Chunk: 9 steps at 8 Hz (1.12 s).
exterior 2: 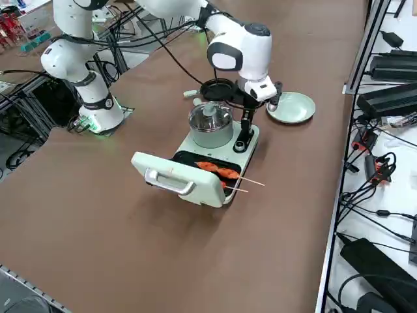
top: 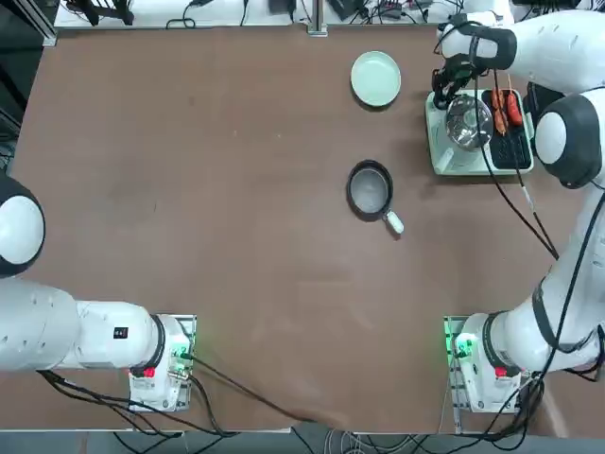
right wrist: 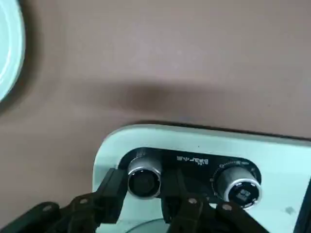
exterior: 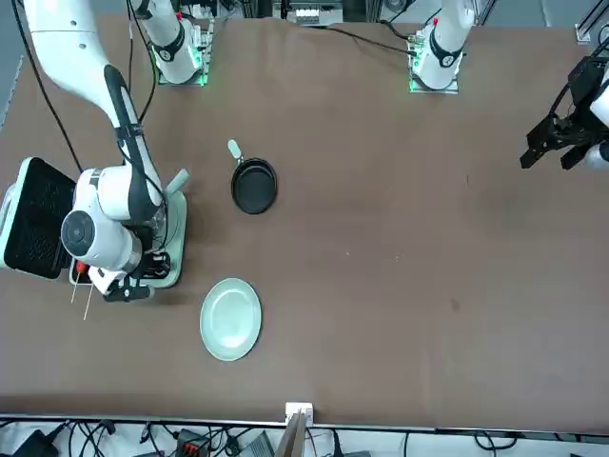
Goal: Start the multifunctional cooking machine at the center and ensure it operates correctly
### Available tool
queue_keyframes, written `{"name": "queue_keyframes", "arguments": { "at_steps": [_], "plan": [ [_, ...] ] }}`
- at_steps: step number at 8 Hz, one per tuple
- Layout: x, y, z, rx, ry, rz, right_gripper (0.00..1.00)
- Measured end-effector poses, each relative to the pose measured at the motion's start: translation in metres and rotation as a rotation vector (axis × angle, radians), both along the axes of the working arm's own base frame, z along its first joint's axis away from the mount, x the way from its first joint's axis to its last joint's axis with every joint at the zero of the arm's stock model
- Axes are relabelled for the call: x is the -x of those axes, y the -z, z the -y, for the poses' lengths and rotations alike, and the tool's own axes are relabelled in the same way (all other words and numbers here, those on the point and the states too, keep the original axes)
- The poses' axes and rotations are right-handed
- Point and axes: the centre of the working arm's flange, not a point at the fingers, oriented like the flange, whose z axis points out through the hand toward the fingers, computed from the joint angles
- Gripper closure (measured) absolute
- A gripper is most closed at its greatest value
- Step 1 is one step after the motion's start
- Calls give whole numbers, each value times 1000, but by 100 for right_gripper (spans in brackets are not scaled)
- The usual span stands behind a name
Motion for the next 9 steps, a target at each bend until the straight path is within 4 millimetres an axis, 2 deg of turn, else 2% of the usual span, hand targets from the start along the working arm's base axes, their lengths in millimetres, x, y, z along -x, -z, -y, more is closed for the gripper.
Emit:
{"name": "queue_keyframes", "arguments": {
  "at_steps": [5, 9],
  "plan": [
    [-1, -1, 0, -16, -269, -6, 58],
    [0, -1, -4, 1, -372, -10, 58]
  ]
}}
